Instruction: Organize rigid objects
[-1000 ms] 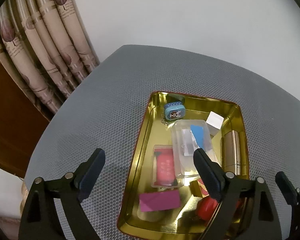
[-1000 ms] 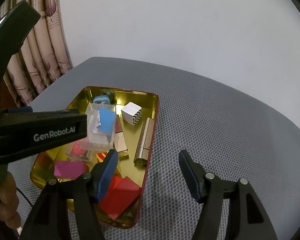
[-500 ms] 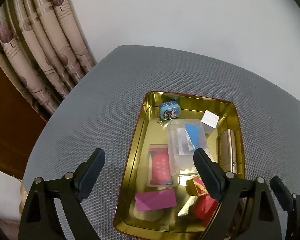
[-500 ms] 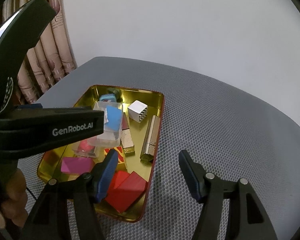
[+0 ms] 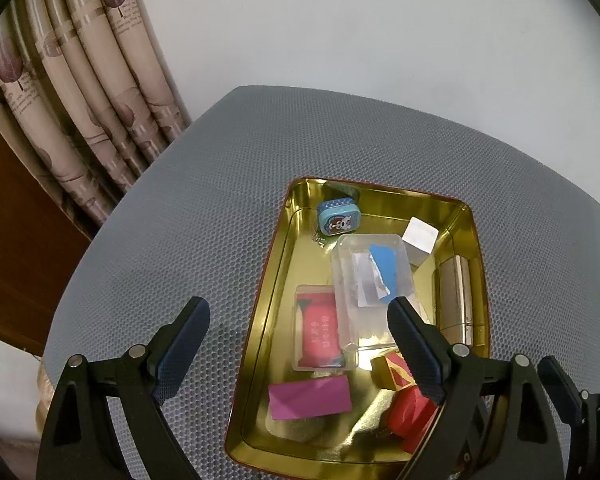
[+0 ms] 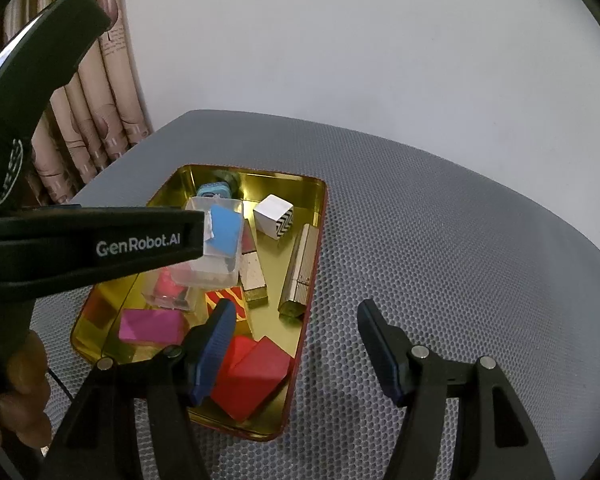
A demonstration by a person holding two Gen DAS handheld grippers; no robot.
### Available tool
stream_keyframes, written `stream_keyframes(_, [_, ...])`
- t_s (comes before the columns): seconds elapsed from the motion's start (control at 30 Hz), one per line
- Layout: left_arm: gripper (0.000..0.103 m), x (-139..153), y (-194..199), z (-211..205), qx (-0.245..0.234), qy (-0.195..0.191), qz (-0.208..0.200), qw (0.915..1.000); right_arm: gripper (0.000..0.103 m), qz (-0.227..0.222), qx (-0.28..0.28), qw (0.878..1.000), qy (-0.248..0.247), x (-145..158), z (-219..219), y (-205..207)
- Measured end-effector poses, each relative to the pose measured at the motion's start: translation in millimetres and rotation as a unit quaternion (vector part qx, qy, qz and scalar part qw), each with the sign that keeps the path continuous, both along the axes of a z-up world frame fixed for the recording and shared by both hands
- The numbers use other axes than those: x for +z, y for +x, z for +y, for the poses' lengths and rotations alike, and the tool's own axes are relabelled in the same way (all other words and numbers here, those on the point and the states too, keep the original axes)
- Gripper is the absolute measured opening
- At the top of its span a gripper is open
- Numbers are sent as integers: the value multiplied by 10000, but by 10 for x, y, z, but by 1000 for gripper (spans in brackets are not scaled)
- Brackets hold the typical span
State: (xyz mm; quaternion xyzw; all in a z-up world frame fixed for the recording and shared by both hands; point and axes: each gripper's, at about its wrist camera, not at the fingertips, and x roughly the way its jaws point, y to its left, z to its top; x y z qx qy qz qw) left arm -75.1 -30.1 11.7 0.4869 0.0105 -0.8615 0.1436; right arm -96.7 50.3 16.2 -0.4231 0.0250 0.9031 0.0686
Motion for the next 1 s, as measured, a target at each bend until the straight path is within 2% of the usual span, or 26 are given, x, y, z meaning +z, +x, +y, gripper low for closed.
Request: stream_keyframes(1.0, [88, -2, 22, -66, 7, 101, -33, 9999, 65, -40, 33, 9999, -93, -58, -24, 43])
